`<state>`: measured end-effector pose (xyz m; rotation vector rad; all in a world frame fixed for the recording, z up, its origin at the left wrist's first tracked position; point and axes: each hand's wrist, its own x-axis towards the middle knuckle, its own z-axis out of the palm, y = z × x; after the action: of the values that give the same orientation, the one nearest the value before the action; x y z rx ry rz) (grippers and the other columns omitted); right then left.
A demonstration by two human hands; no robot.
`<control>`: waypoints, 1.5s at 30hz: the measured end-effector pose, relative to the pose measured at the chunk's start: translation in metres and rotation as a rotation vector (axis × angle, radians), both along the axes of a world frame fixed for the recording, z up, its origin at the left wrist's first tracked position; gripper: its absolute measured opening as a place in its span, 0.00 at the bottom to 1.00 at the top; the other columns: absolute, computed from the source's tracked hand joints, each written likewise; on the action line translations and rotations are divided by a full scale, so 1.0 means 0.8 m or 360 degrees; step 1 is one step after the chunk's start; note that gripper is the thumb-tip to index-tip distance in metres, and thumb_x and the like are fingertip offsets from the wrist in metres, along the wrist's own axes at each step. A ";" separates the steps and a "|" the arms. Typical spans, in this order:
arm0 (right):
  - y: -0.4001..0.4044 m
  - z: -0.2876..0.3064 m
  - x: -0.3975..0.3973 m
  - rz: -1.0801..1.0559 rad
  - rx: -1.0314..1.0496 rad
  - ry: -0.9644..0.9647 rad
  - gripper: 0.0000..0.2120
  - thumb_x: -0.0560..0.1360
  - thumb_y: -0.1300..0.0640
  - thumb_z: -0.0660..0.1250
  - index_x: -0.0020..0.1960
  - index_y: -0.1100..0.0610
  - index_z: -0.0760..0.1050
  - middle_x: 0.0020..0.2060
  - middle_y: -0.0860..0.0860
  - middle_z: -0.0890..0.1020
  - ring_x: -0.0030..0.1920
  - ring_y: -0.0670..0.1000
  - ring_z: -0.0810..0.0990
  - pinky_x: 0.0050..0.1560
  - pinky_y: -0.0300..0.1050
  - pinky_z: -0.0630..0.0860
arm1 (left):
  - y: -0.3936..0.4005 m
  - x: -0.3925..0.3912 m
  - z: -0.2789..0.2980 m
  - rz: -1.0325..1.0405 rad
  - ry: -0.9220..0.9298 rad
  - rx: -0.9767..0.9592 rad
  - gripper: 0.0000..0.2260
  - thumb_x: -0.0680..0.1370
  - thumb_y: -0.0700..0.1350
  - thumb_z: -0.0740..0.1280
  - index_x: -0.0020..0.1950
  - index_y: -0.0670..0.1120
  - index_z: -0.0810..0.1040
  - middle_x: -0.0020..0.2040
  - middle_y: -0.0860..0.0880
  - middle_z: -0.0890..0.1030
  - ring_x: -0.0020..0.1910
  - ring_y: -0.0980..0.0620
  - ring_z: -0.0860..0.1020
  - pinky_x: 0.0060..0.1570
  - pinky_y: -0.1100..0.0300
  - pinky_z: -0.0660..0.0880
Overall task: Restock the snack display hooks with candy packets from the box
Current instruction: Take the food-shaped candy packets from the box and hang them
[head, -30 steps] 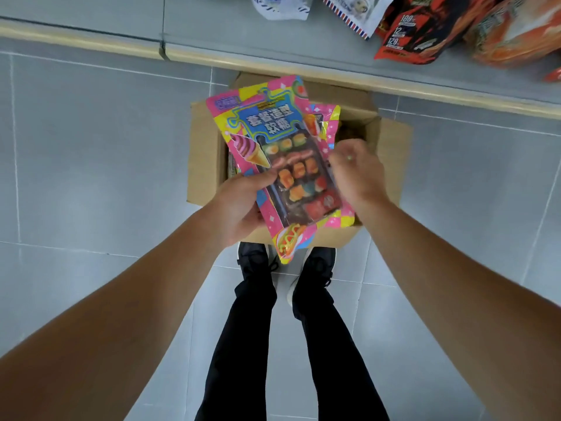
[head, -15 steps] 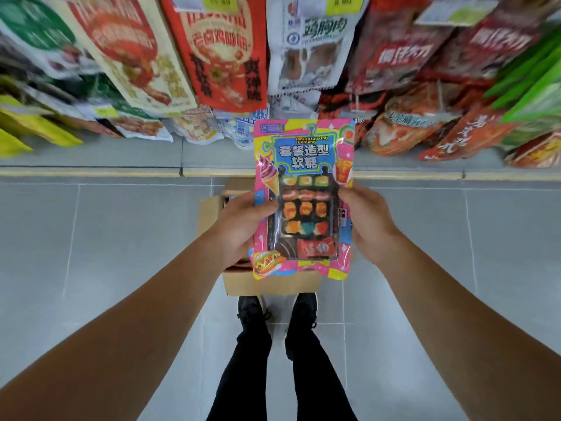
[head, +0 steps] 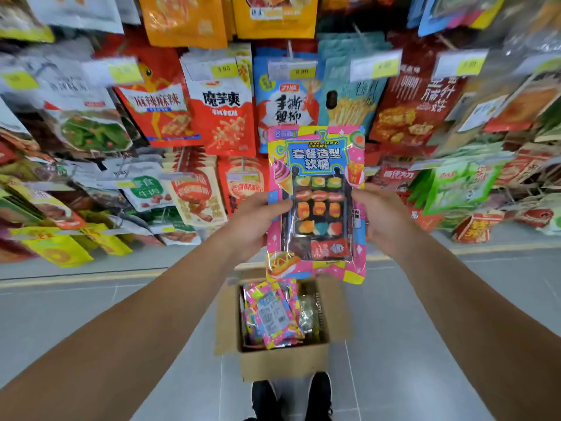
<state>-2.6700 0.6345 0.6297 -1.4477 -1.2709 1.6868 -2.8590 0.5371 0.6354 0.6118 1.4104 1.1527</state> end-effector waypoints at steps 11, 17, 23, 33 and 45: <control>-0.011 0.224 -0.030 0.0038 0.0511 0.0283 0.11 0.81 0.63 0.61 0.46 0.57 0.80 0.39 0.51 0.86 0.41 0.51 0.85 0.54 0.57 0.80 | 0.021 -0.052 0.201 -0.0070 0.0238 0.0505 0.09 0.79 0.42 0.67 0.56 0.39 0.80 0.50 0.40 0.82 0.49 0.41 0.80 0.58 0.37 0.73; 0.008 0.302 -0.043 -0.0056 0.0681 0.0331 0.06 0.80 0.61 0.64 0.52 0.56 0.80 0.36 0.48 0.86 0.35 0.47 0.83 0.52 0.53 0.79 | 0.046 -0.064 0.276 0.0026 0.0266 0.0733 0.24 0.68 0.55 0.78 0.59 0.45 0.80 0.60 0.44 0.82 0.60 0.43 0.79 0.65 0.38 0.71; 0.033 0.369 -0.056 -0.0142 0.0846 0.0316 0.16 0.74 0.52 0.69 0.60 0.55 0.77 0.51 0.53 0.85 0.50 0.55 0.83 0.59 0.60 0.78 | 0.078 -0.054 0.358 0.0227 0.0200 0.1014 0.15 0.70 0.52 0.77 0.51 0.46 0.80 0.51 0.49 0.84 0.55 0.50 0.80 0.62 0.49 0.73; 0.110 0.468 -0.048 -0.0048 0.1423 0.0098 0.12 0.77 0.57 0.63 0.47 0.68 0.72 0.34 0.57 0.67 0.37 0.51 0.66 0.39 0.46 0.60 | 0.155 -0.044 0.465 0.0398 0.0546 0.1408 0.03 0.73 0.41 0.73 0.46 0.43 0.83 0.46 0.46 0.86 0.46 0.47 0.84 0.55 0.47 0.80; 0.258 0.610 -0.035 -0.0191 0.2643 -0.0861 0.25 0.74 0.58 0.66 0.71 0.59 0.67 0.66 0.58 0.71 0.64 0.60 0.73 0.63 0.51 0.71 | 0.279 -0.022 0.510 0.0672 0.0740 0.1396 0.04 0.71 0.40 0.75 0.40 0.41 0.82 0.38 0.46 0.83 0.39 0.49 0.79 0.45 0.57 0.75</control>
<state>-2.6984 0.8405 1.1181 -0.7582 -1.9453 -0.2071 -2.8763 0.7607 1.0432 1.2955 1.4076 2.0979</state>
